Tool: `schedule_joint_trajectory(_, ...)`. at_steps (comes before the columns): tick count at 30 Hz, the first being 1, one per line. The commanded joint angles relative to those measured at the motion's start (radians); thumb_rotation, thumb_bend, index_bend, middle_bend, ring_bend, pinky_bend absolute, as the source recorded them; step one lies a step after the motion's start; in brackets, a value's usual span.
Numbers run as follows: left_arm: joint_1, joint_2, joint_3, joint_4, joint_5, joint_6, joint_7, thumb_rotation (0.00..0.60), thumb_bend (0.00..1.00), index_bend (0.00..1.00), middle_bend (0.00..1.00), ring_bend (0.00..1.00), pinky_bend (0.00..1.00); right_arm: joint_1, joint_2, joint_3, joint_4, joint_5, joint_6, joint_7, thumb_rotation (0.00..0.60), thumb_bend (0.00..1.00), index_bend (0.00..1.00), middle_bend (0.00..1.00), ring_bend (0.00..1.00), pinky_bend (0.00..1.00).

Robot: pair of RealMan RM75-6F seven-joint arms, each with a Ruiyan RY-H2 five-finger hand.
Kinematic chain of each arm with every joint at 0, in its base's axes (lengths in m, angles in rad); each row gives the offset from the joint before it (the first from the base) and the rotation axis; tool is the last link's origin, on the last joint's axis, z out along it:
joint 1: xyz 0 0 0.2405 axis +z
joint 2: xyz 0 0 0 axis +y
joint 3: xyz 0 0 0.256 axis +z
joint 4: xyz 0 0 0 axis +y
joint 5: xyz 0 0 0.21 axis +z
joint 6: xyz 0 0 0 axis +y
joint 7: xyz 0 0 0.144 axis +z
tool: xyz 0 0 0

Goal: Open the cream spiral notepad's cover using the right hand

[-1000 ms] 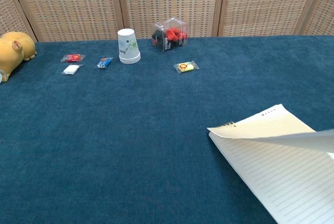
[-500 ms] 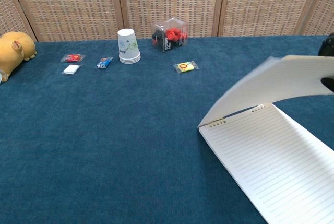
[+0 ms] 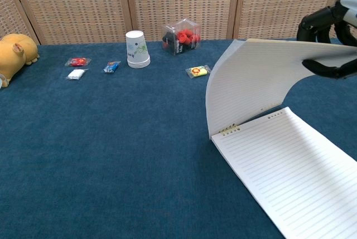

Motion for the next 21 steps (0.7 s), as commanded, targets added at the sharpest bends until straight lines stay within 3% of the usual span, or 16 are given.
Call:
schedule_joint_trajectory(1, 0.0, 0.0, 0.001, -0.001, 0.0, -0.001, -0.002, 0.6, 0.01, 0.0, 0.0, 0.0, 0.04, 0.021, -0.004, 0.019, 0.001, 0.02, -0.025, -0.014, 0.6, 0.58, 0.7, 0.7, 0.61, 0.78)
schedule_joint_trajectory(21, -0.01, -0.002, 0.003, 0.007, -0.015, -0.023, -0.011, 0.6, 0.01, 0.0, 0.0, 0.0, 0.04, 0.178, -0.02, 0.131, 0.024, 0.147, -0.174, -0.084, 0.6, 0.53, 0.64, 0.64, 0.58, 0.76)
